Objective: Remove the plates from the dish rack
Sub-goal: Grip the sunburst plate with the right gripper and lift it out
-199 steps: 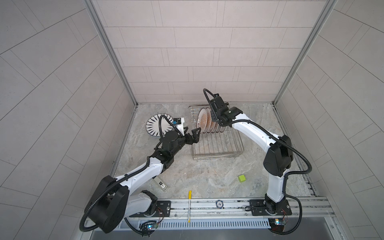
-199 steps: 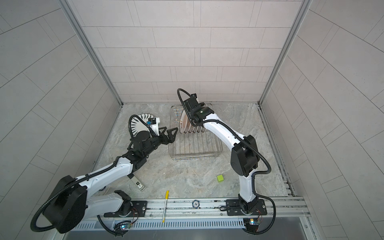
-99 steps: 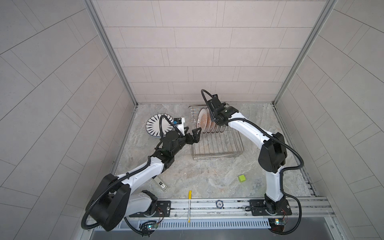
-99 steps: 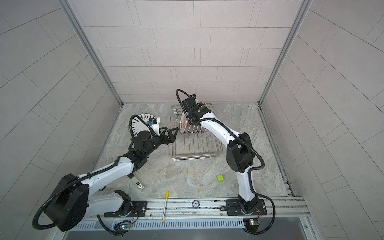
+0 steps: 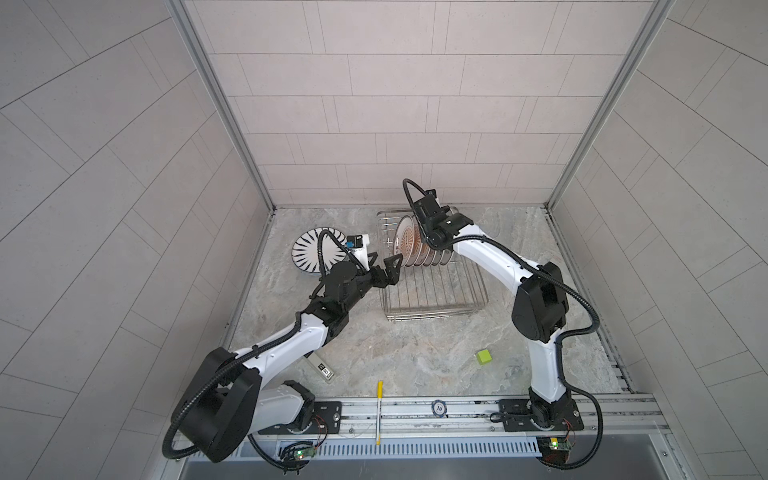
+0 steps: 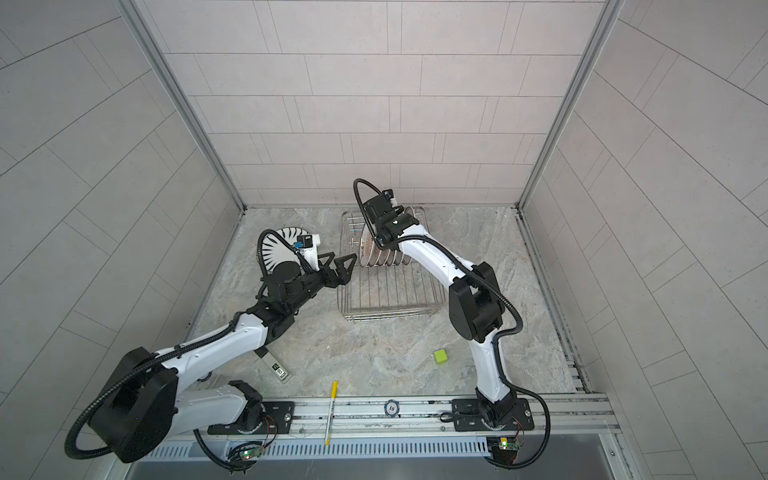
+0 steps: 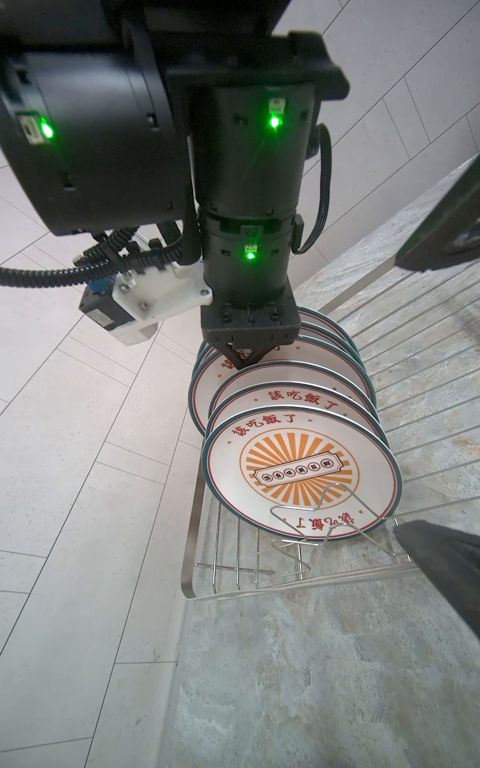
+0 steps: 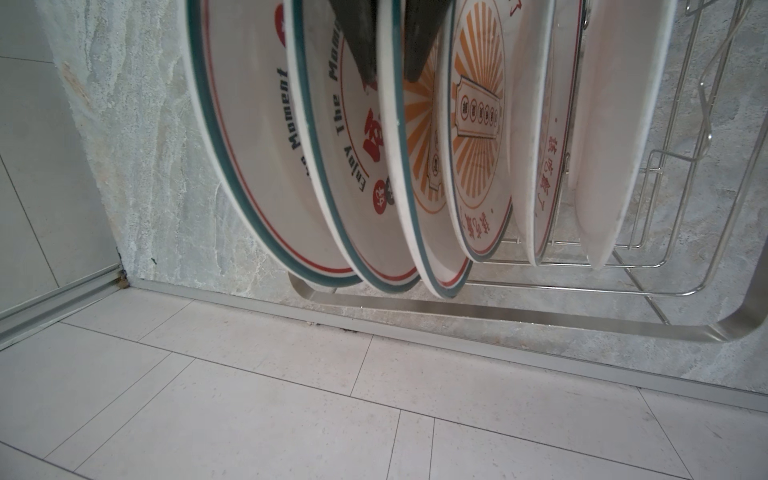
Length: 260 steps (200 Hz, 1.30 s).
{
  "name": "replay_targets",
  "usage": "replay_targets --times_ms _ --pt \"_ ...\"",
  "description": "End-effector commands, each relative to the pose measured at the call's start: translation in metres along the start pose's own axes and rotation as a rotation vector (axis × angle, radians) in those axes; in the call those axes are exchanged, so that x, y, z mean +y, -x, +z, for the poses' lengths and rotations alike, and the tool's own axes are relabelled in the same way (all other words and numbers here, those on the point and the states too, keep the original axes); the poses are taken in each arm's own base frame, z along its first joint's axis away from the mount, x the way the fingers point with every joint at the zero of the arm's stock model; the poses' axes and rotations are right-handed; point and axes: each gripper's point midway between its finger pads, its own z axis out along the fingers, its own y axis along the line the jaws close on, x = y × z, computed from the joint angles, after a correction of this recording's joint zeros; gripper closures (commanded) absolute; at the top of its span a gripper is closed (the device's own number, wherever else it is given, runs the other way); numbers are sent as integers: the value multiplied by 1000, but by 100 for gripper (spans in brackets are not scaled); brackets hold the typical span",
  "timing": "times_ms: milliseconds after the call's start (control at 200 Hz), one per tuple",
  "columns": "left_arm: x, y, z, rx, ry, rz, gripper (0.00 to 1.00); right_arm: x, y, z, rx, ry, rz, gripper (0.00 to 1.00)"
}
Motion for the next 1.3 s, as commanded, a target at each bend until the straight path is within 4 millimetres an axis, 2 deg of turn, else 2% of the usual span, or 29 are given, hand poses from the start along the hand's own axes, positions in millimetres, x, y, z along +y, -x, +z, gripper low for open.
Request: replay_targets --times_ms 0,150,575,881,1296 --pt "-5 4 0 -25 -22 -4 0 7 -20 15 60 11 -21 88" --pt "-7 6 -1 -29 -29 -11 0 4 -14 10 39 -4 -9 92" --pt "-6 5 -2 -32 -31 -20 0 -19 20 -35 -76 -87 -3 98" --pt "-5 8 0 -49 -27 -38 0 -37 31 -62 -127 -121 0 99" --pt "1 7 1 -56 3 -55 0 -49 41 -90 -190 -149 -20 100"
